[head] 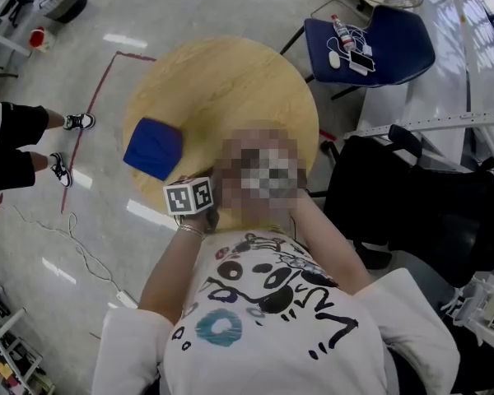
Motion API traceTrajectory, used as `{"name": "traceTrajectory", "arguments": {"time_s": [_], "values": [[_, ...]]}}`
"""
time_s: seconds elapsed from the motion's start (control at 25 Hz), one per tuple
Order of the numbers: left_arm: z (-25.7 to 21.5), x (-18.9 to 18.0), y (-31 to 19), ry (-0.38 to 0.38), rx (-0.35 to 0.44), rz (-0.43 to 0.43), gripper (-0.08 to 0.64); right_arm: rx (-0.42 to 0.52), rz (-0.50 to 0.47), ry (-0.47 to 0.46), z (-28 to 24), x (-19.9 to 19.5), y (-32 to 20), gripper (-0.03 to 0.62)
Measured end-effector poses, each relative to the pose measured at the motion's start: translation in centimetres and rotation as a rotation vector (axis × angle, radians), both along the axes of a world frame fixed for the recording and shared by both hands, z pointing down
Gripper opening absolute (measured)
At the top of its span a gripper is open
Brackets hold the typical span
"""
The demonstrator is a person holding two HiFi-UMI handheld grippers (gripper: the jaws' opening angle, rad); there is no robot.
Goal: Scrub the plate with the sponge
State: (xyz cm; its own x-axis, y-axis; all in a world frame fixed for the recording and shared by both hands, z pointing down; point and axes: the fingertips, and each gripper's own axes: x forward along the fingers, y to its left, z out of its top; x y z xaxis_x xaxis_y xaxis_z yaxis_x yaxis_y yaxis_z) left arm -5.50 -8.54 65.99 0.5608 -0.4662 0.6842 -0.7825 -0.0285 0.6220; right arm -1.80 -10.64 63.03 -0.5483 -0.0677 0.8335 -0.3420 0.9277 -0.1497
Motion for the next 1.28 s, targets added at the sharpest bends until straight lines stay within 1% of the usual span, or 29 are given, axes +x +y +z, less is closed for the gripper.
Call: {"name": "traceTrajectory", "arguments": {"time_s": [0.12,0.2,0.4,0.48,0.6,0.72,1.12,1.28], "values": [[0.1,0.1,0.3,-0.014,0.007,0.019,0.031,0.022,0.028,-0.009,-1.3,0.4,-0.8,0.063],[0.1,0.3,0.5,-0.027,0.016,0.031,0.031,0.009,0.03,-0.013,-2.0,0.9,-0.5,0.063],[0.0,0.5,0.5,-0.033,0.022,0.013,0.031,-0.061,-0.07,0.026,-0.9,2.0,3.1,0.063],[0.1,0.4,0.4,-0.04,0.021,0.021,0.031,-0.081,-0.083,0.039,0.0,2.0,4.1,0.063],[0.0,0.4,0.3,-0.047,0.021,0.038,0.031,-0.071,-0.058,0.026,0.2,1.7,3.7,0.063],[0.0,0.4,0.4,-0.051,0.023,0.038,0.031,-0.055,-0.035,0.011,0.3,1.7,2.5,0.063],[0.1,0.3,0.6,-0.042,0.023,-0.005,0.031,-0.014,0.063,0.005,0.3,3.2,-0.5,0.063],[0.1,-0.1,0.6,-0.026,0.018,-0.042,0.031,0.006,0.099,0.009,0.3,4.1,-1.4,0.063]]}}
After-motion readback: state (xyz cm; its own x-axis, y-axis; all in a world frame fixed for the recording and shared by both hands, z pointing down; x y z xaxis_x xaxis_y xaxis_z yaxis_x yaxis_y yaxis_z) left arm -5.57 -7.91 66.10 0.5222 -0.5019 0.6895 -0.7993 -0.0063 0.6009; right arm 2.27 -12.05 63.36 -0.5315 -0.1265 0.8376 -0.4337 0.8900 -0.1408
